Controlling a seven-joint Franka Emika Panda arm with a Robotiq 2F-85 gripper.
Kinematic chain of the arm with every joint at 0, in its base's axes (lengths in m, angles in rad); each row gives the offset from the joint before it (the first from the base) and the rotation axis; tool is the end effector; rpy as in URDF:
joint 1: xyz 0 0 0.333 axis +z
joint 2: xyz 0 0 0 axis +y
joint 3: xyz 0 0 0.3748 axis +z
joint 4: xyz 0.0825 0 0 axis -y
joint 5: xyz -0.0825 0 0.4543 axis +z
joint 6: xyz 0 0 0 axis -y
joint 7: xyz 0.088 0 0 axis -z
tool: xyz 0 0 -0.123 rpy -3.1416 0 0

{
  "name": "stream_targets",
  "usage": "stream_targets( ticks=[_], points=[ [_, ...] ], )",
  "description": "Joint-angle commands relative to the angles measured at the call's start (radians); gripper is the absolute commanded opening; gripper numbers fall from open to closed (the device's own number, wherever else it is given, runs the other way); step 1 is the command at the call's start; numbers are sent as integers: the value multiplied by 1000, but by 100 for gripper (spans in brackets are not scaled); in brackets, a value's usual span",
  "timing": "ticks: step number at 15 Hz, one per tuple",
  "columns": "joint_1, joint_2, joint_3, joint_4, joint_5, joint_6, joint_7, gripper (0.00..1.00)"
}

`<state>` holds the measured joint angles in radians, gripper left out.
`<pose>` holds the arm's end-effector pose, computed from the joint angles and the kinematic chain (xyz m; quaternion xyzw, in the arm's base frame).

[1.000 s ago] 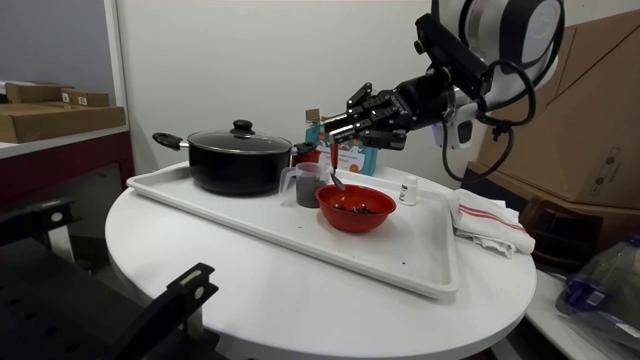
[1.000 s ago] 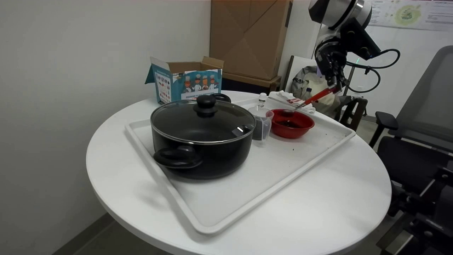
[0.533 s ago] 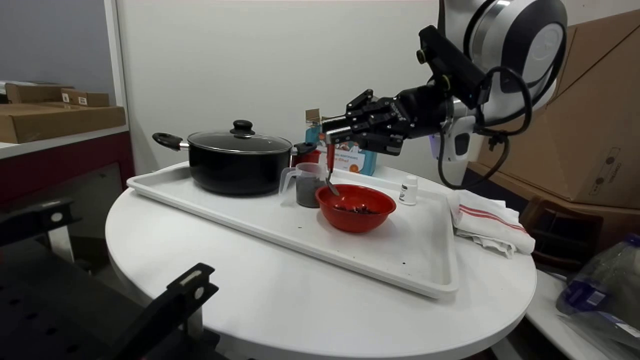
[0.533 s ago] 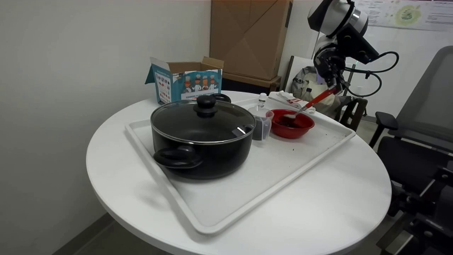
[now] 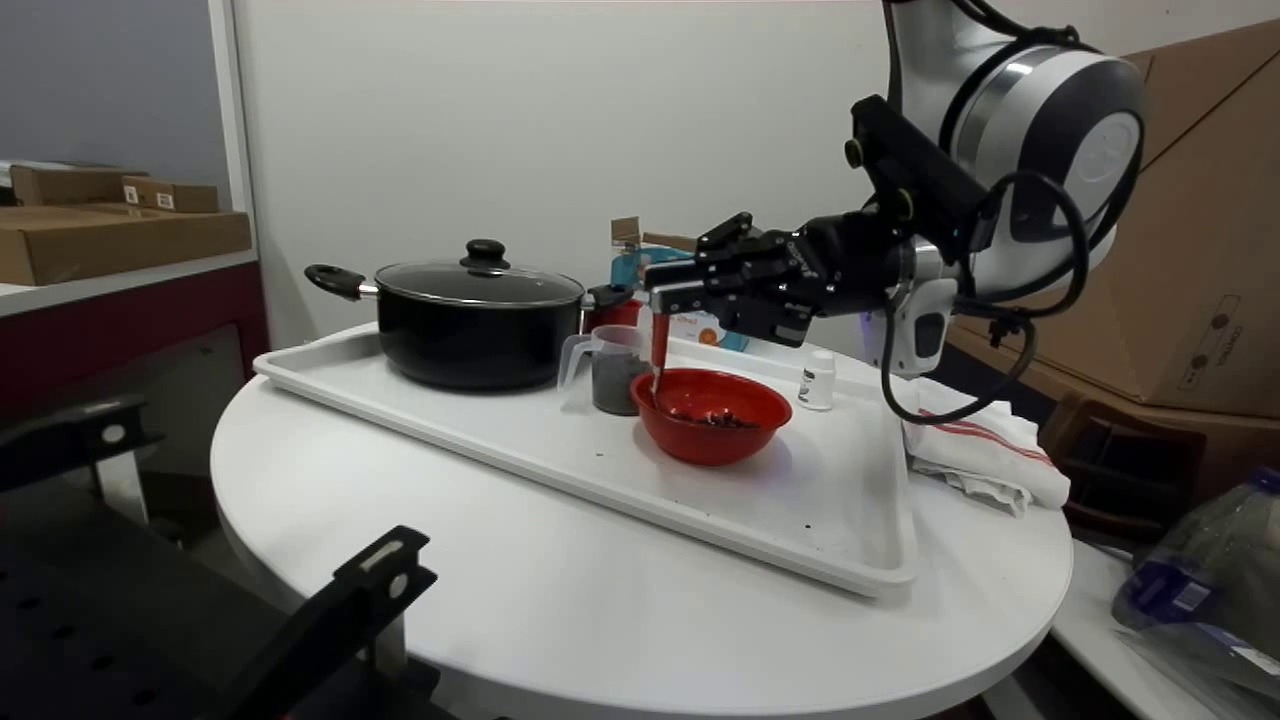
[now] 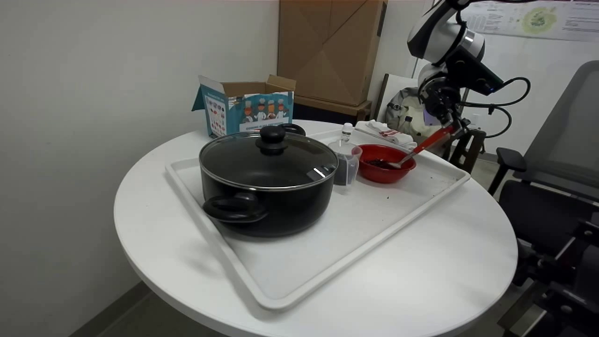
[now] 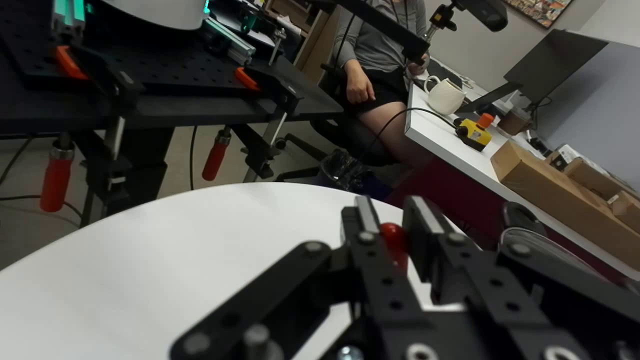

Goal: Use the spoon to scoop some things from the bowl and put in the jug

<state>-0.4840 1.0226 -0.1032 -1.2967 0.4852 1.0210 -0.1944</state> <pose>0.6006 -0.3000 0.1004 -0.7638 0.1825 0.4722 0.4004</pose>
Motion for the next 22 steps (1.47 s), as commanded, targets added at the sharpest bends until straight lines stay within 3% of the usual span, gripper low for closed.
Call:
stream_targets(
  ticks=[1, 10, 16, 22],
  points=[
    [-19, 58, -3, 79, 18, -61, 32, 5],
    [-25, 104, -16, 189, -31, -46, 71, 5],
    [50, 131, -23, 275, -274, -47, 31, 5],
    [145, 130, -17, 272, -528, 7, -45, 5]
  ],
)
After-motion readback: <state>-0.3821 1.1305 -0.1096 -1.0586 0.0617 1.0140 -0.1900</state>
